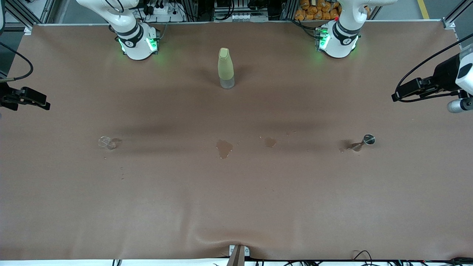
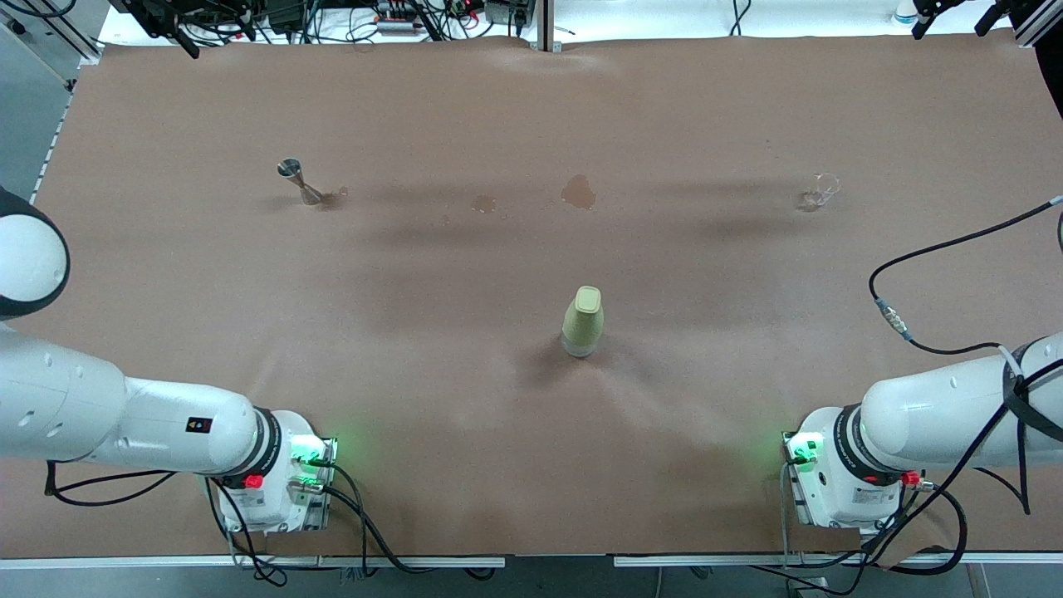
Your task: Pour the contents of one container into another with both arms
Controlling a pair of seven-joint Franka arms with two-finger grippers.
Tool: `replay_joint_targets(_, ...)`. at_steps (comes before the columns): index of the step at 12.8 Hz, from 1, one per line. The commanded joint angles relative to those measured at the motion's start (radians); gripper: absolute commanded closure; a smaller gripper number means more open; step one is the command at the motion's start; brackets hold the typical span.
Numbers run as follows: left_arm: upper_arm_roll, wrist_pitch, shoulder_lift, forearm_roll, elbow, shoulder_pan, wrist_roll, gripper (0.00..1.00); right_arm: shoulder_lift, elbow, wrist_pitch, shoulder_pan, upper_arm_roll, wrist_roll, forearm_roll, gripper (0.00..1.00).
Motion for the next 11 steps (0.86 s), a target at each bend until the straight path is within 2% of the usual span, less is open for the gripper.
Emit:
replay_joint_targets(1,-0.001,-0.002,0.016,0.017,0.022,-0.002,-0.001,0.0,-0.016,-0.013,0.007,0.007,0.008,0.004,-0.004,0.0)
replay_joint_targets(6,0.001,0.001,0.024,0.028,0.024,-0.003,-0.01,0.0,-0.02,-0.016,0.015,-0.002,0.005,-0.004,0.008,0.0)
replay_joint_targets(8,-0.007,0.006,0.027,0.066,0.025,-0.006,-0.024,0.0,-0.033,-0.016,0.004,-0.027,0.0,-0.013,0.059,0.0)
replay_joint_targets(11,-0.016,0.138,0.032,0.117,0.025,-0.008,-0.022,0.0,-0.046,-0.016,0.001,-0.033,0.0,-0.065,0.063,0.0)
